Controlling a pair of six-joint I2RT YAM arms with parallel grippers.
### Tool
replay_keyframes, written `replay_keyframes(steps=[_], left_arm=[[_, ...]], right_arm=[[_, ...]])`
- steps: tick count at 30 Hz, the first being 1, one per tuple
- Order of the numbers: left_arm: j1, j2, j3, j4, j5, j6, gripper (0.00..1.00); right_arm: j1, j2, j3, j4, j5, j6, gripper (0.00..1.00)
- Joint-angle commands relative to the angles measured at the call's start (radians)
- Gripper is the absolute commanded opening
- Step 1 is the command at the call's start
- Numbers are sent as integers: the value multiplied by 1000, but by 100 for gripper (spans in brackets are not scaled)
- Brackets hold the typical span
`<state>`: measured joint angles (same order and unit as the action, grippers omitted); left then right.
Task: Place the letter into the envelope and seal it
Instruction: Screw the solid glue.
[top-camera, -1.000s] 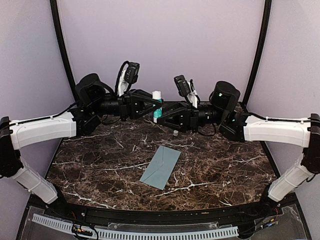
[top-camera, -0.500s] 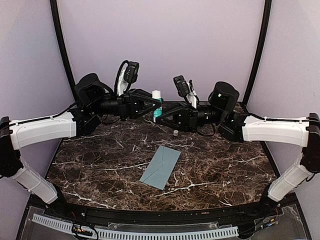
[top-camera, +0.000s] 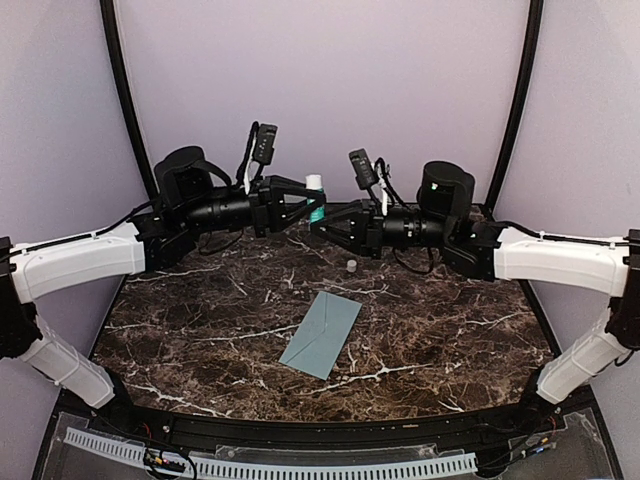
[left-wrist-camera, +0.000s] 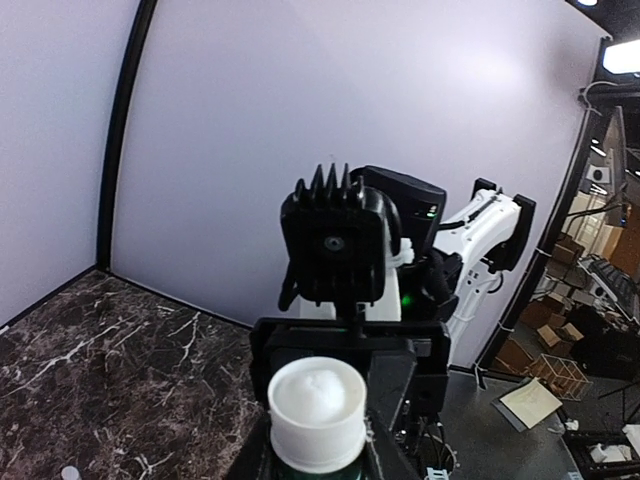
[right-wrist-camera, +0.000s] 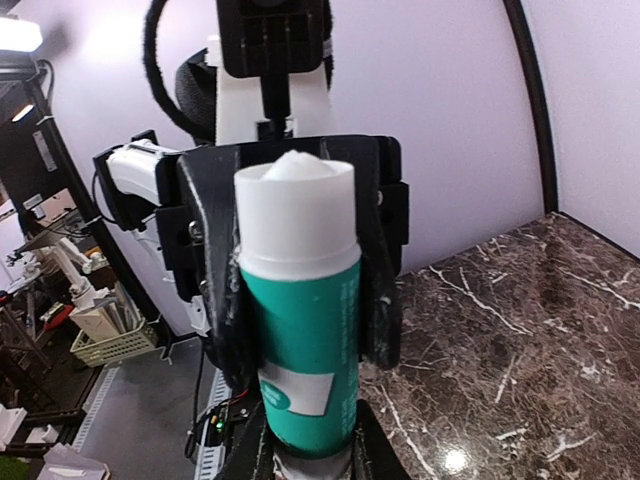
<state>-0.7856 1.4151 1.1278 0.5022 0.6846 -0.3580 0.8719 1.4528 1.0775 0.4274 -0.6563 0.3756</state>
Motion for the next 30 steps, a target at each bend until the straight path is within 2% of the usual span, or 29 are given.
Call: replay_keyframes(steps=[1, 5, 13, 18, 23, 27, 30], left_arm=[[-30, -2, 39, -131, -200, 133, 0], [-47, 16, 61, -191, -306, 151, 0], [-72, 64, 61, -184, -442, 73, 0], [-76, 96, 69, -211, -536, 34, 0], [-78, 111, 63, -205, -546, -10, 0], [-77, 114, 57, -201, -550, -27, 0], [-75, 104, 56, -200, -548, -32, 0]], right_arm=[[9, -7, 94, -138, 254, -27, 4], [30, 18, 162, -231, 425, -54, 3], [102, 122, 326, -387, 764, -59, 4], [144, 213, 455, -477, 897, -53, 4], [180, 287, 551, -531, 986, -62, 4], [186, 283, 549, -519, 985, -58, 5], [185, 243, 506, -488, 969, -63, 15]])
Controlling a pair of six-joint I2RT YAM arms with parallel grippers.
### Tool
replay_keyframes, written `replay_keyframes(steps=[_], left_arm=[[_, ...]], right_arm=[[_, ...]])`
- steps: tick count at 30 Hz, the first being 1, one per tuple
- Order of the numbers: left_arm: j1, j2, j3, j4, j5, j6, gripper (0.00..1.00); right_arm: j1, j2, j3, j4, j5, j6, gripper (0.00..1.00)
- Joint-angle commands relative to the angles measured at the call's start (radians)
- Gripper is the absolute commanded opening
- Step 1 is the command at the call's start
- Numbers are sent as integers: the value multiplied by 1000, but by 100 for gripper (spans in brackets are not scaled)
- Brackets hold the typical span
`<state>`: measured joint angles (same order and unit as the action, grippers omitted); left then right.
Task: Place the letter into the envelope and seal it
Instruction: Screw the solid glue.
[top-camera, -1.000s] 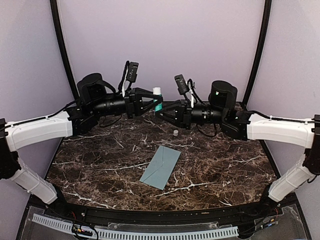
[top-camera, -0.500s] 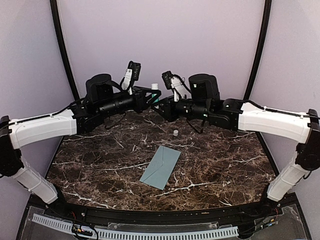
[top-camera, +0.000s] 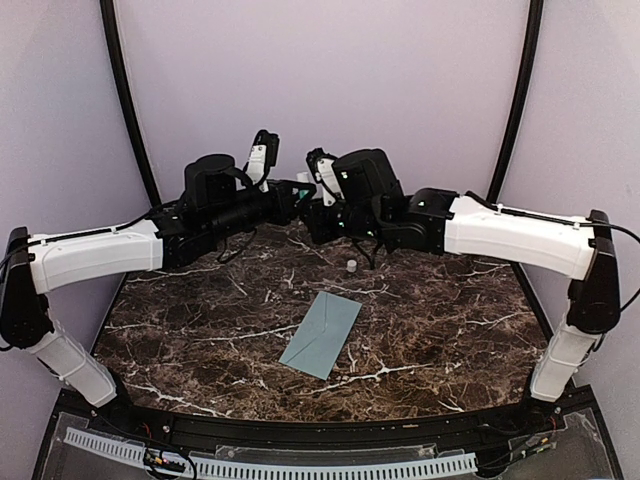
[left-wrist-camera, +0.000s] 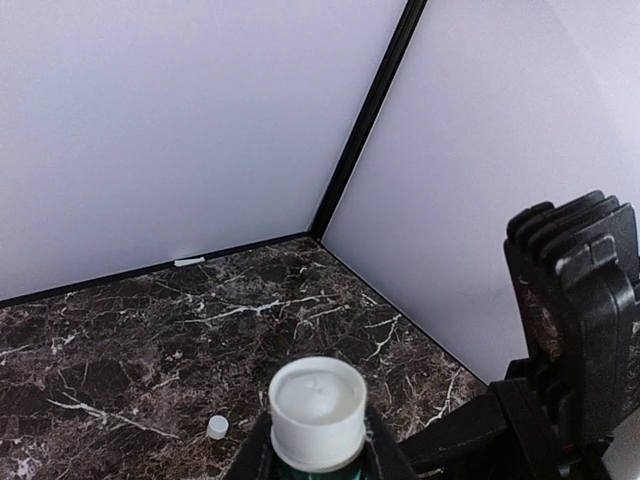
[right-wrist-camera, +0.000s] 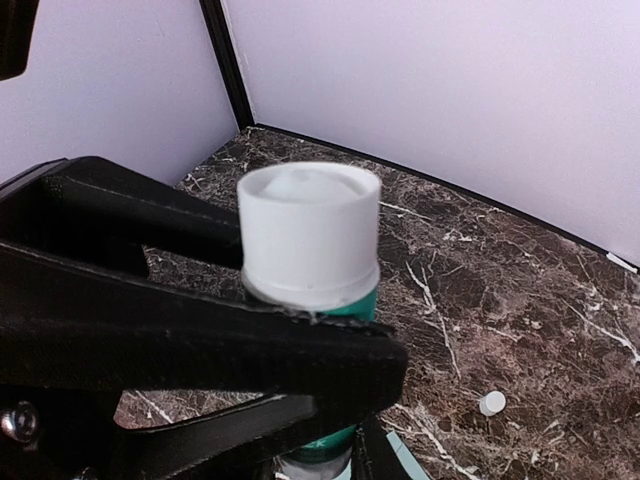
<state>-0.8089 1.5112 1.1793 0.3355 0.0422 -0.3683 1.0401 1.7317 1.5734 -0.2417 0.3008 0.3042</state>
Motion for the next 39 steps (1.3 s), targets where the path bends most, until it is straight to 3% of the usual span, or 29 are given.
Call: replay_keyframes(steps=[1, 5, 8, 12, 19, 26, 32, 39], left_arm=[[-50, -1, 6, -33, 94, -22, 0], [-31, -37, 3, -18, 96, -42, 0], [-13, -66, -2, 12, 94, -62, 0], [14, -105, -15, 70, 139, -86, 0], [49, -118, -58, 182, 382, -89, 0], [67, -106, -104, 413, 601, -190, 0], [69, -78, -100, 532, 702, -245, 0], [68, -64, -89, 527, 735, -247, 0]], right_arm=[[16, -54, -14, 198, 1, 2, 22], [-5, -138, -116, 250, -64, -14, 50], [-47, -212, -205, 333, -204, -11, 59], [-133, -314, -350, 491, -515, 35, 65], [-260, -370, -503, 727, -893, 172, 67], [-264, -297, -459, 793, -1159, 223, 60], [-245, -258, -433, 776, -1188, 208, 60], [-219, -230, -405, 793, -1201, 205, 54]])
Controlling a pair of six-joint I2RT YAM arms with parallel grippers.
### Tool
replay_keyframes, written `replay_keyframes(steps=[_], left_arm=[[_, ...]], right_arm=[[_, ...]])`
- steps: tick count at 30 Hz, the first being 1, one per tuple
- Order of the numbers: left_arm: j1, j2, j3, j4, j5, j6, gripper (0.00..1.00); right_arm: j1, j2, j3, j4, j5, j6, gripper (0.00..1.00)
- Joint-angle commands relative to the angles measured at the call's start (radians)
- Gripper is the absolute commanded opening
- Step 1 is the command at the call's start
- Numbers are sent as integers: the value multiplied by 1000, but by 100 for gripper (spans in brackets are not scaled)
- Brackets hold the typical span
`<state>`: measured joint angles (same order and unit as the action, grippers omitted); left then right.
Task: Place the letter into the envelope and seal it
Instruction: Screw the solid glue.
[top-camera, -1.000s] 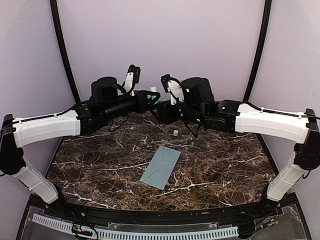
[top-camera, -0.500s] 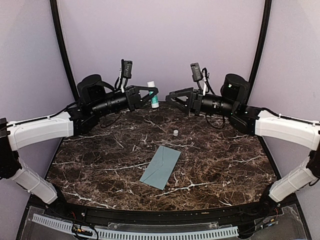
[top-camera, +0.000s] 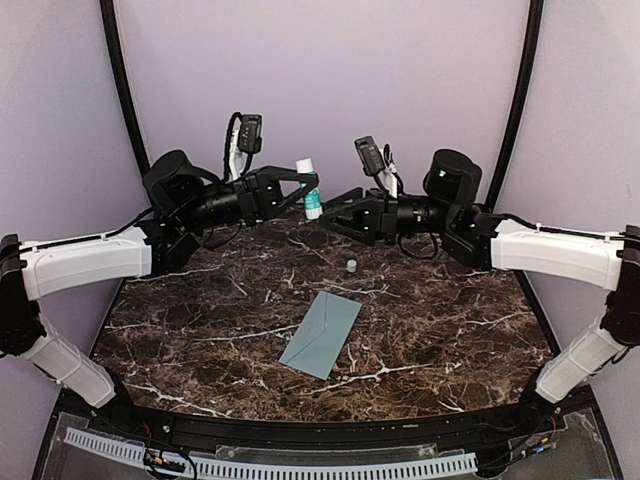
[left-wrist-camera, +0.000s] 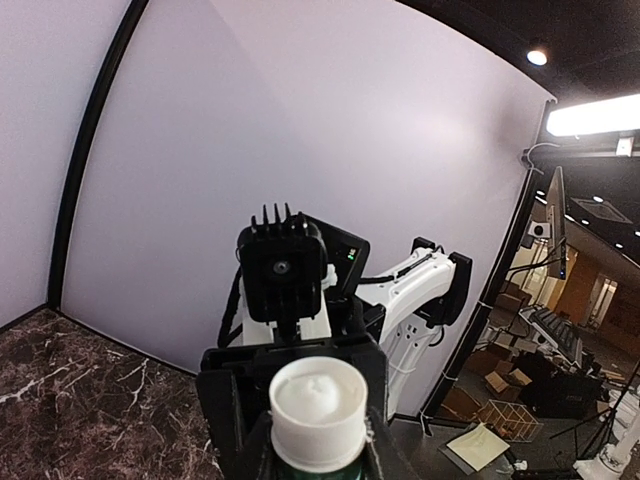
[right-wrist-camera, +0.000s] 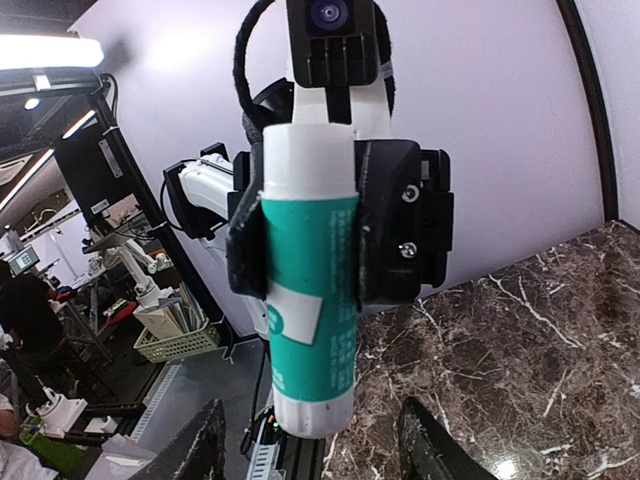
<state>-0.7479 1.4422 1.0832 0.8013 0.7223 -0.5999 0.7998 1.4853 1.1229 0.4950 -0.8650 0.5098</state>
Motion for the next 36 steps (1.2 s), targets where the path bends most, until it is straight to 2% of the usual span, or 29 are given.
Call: replay_keyframes(steps=[1, 6, 12, 17, 22, 28, 32, 36], left_arm=[[7, 6, 7, 62, 56, -17, 0], [7, 10, 7, 64, 54, -18, 0], [8, 2, 2, 60, 45, -11, 0], [9, -26, -14, 20, -5, 31, 0], [6, -46, -10, -121, -104, 142, 0], [-38, -40, 23, -324, -321, 255, 0], [-65, -10, 56, -408, -457, 262, 0], [-75, 15, 72, -433, -522, 237, 0]], right_arm=[[24, 20, 51, 60, -35, 1, 52], [38, 51, 81, 82, -56, 23, 34], [44, 60, 76, 101, -70, 33, 18], [45, 37, 63, 52, 2, 1, 6], [50, 3, 71, -78, 198, -73, 1], [101, 11, 171, -297, 520, -161, 1], [159, 67, 271, -430, 743, -199, 0], [211, 135, 352, -528, 962, -198, 0]])
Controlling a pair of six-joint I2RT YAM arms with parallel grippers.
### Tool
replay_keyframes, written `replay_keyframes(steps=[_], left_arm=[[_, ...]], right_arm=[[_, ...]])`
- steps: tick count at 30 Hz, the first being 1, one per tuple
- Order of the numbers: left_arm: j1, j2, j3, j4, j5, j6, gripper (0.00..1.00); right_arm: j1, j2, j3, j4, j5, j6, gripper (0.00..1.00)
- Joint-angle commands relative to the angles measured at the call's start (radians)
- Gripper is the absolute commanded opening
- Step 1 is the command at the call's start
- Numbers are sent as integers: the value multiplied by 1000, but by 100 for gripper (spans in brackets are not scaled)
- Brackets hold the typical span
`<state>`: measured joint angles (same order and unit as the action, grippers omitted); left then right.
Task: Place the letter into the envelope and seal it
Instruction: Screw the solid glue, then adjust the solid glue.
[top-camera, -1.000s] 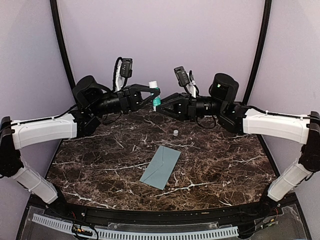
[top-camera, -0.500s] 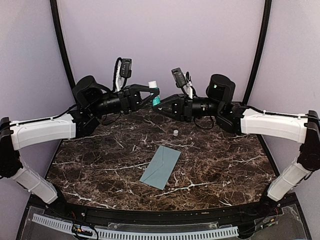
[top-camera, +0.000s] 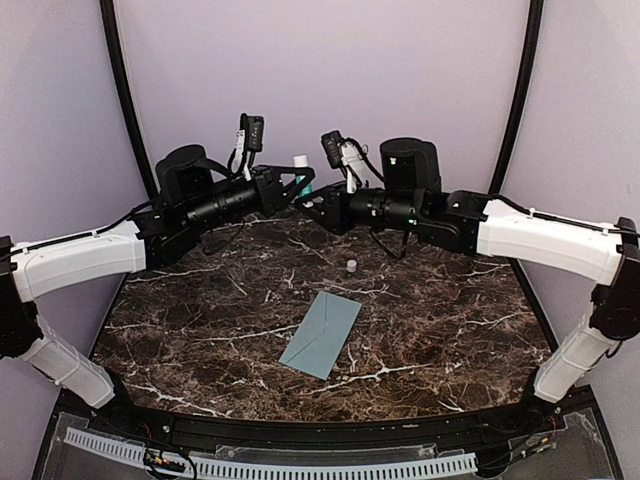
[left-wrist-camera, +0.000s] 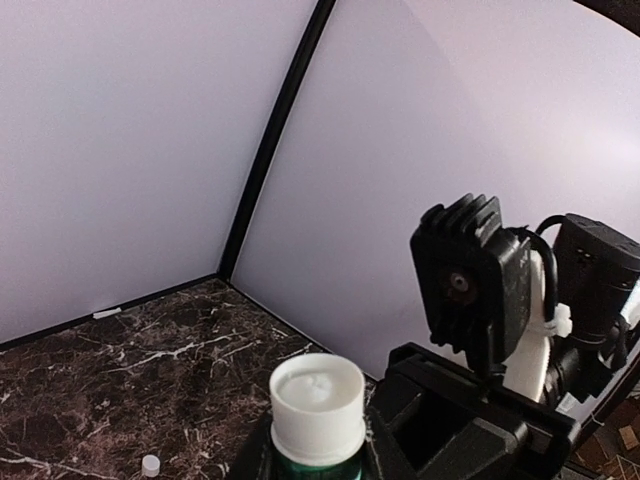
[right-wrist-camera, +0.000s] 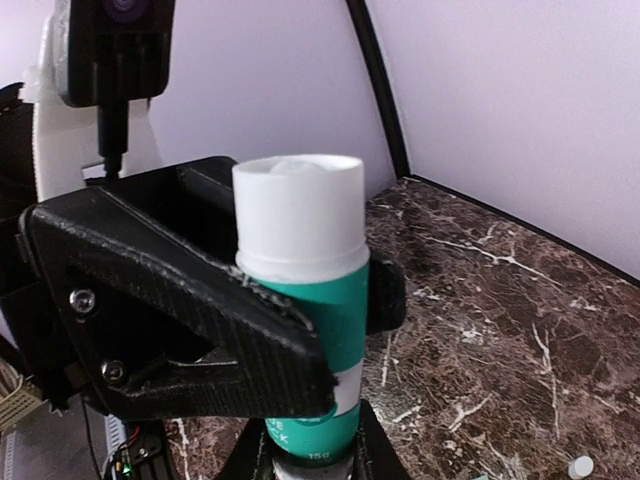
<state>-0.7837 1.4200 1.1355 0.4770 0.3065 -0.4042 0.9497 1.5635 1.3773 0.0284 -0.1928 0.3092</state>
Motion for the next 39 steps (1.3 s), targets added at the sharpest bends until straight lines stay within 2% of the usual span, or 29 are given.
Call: replay_keyframes(steps=[1, 4, 9, 12, 14, 19, 20, 21, 27, 29, 34, 39], left_arm=[[-40, 40, 21, -111, -113, 37, 0], [-43, 60, 22, -113, -121, 13, 0], [-44, 76, 21, -117, -115, -9, 0], [-45, 69, 17, -117, -120, -6, 0], [-45, 57, 15, -118, -127, -1, 0], [-33, 28, 15, -131, -148, 0, 0], [-31, 24, 13, -132, -150, 2, 0], [-30, 15, 6, -132, -155, 6, 0], [-17, -9, -45, -124, -139, 54, 0], [-17, -3, -53, -120, -65, 101, 0], [-17, 31, -47, -107, 236, 182, 0], [-17, 55, -40, -82, 351, 157, 0]], right_arm=[[73, 72, 113, -82, 334, 6, 0], [105, 112, 156, -109, 409, 13, 0], [137, 155, 209, -132, 436, 4, 3], [135, 136, 190, -128, 439, 2, 8], [135, 105, 159, -112, 427, -12, 22], [121, -25, 0, -21, 417, -19, 66], [112, -57, -36, 1, 418, -6, 72], [101, -87, -74, 15, 409, 1, 74], [-14, -251, -245, 69, 290, 76, 80], [-63, -277, -271, 86, 211, 109, 82], [-145, -268, -291, 185, -100, 149, 79], [-149, -218, -275, 267, -311, 170, 70]])
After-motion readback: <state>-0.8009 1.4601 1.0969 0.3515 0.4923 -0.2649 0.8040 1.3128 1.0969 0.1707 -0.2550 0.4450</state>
